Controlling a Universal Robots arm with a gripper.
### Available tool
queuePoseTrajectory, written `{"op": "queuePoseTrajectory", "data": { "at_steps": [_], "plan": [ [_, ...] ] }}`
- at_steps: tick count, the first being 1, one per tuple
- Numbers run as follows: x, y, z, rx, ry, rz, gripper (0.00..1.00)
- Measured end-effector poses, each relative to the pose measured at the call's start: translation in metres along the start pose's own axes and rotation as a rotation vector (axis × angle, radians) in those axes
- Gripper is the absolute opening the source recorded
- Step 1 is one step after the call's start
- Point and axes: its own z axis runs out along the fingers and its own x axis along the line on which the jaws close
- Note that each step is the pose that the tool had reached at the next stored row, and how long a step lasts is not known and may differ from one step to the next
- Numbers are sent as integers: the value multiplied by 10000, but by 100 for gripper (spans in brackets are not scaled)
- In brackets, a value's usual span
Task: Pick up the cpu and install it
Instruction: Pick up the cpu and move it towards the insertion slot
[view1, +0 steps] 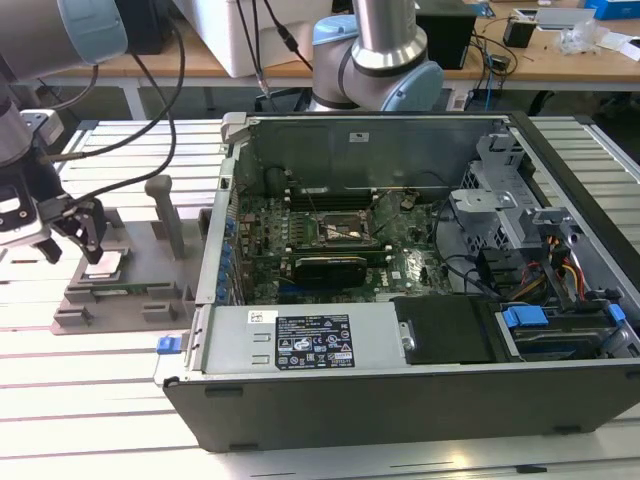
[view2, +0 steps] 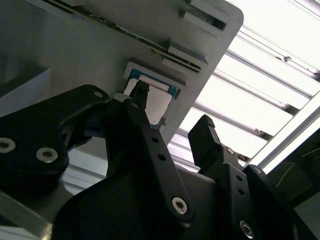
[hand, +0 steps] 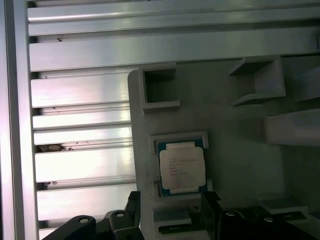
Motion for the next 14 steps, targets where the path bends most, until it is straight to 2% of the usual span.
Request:
{"op": "queuePoseTrajectory", "data": {
  "at_steps": [7,8,12,13,14],
  "plan": [
    [-17,1,83,14,1,0,60],
    [-30,13,93,69,-4,-3,60],
    [-70,121,134,458,-33,-71,60],
    [-71,144,143,521,-36,-103,60],
    [-69,161,150,538,-36,-130,60]
  ]
}}
